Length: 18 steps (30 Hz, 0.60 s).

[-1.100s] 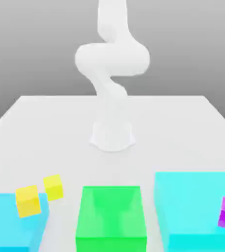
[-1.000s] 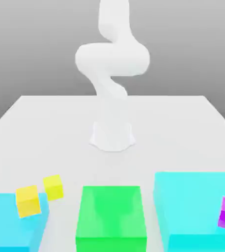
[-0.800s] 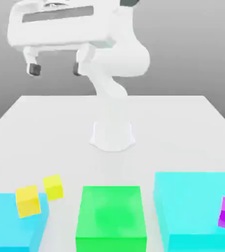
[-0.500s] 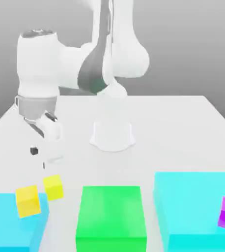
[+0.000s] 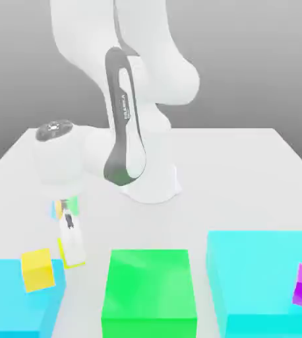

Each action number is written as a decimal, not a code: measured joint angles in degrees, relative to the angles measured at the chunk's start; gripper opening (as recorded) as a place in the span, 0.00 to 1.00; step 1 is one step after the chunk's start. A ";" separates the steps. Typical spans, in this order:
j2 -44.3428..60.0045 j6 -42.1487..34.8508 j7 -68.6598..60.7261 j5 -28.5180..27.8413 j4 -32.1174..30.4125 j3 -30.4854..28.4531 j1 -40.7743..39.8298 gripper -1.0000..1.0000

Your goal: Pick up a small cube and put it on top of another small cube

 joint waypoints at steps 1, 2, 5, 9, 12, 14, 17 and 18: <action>-0.75 -0.62 0.08 -0.09 -0.14 -0.15 0.13 0.00; -2.16 -1.79 0.29 -0.34 -0.39 -0.53 0.45 0.00; -7.82 -6.41 1.73 -2.27 -1.42 -1.47 0.89 0.00; -15.41 -12.65 2.52 -3.43 -1.99 -1.74 0.60 0.00; -18.00 -15.10 -1.65 1.80 2.56 -1.45 2.31 0.00; -17.84 -17.52 -2.61 3.53 6.53 -1.53 2.63 0.00; -16.27 -21.50 -2.33 4.69 12.71 -1.79 2.93 0.00; -15.66 -22.85 -2.10 4.95 14.78 -2.13 3.29 0.00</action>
